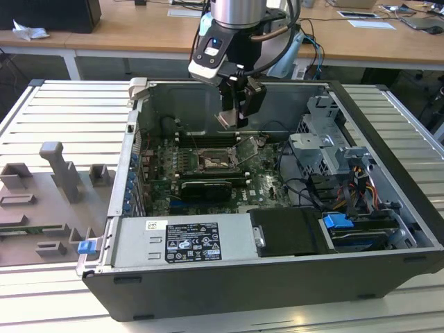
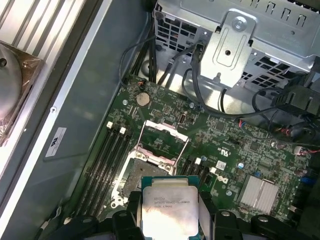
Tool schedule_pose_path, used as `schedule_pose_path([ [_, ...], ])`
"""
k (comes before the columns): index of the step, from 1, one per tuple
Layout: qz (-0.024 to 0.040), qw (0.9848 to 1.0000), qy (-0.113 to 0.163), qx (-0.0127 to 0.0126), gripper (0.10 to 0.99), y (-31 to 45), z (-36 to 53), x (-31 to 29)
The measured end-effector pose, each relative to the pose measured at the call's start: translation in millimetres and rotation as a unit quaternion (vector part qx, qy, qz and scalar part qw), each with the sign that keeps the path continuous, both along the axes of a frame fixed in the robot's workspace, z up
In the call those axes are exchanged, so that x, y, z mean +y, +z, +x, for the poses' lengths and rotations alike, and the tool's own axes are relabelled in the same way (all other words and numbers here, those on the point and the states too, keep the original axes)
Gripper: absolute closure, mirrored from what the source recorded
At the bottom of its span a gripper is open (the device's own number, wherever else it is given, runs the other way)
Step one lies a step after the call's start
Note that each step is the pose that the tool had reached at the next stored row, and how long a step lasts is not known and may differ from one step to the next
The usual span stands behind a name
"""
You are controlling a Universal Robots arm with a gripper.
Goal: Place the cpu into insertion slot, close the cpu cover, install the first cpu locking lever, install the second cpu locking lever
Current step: 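Place the cpu into insertion slot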
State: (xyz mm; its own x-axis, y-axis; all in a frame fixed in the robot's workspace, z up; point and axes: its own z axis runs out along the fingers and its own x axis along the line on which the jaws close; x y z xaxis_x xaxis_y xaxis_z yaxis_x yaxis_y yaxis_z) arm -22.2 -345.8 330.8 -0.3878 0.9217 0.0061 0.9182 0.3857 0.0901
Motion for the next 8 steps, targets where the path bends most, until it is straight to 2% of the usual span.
schedule_pose_path([
  [8,0.0000,1.0000,0.000,0.0000,0.549,-3.1,0.0,0.0],
])
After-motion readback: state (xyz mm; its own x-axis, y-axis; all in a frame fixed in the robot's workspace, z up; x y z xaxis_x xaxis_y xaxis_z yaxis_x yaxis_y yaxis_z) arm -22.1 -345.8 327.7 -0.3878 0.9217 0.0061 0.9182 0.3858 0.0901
